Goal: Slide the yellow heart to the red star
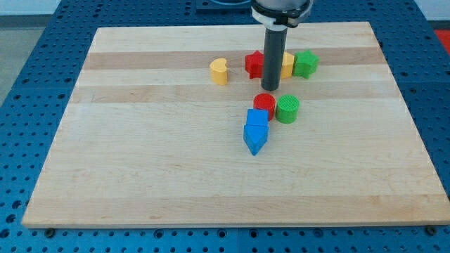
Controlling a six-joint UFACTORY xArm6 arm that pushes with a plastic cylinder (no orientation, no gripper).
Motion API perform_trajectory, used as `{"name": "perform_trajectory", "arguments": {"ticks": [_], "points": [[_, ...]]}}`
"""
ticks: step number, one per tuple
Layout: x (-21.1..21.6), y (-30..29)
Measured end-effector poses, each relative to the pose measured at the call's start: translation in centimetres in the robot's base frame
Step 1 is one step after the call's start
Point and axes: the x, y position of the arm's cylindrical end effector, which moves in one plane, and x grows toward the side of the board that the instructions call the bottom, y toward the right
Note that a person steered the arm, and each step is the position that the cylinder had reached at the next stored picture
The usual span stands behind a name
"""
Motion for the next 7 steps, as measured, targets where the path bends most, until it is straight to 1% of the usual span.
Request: {"name": "perform_trajectory", "arguments": {"ticks": [1, 3, 4, 6, 7], "points": [[0.0, -0.4], [1.4, -7.6], [0.5, -10.0], [-2.4, -10.5], [-2.6, -11.0]]}}
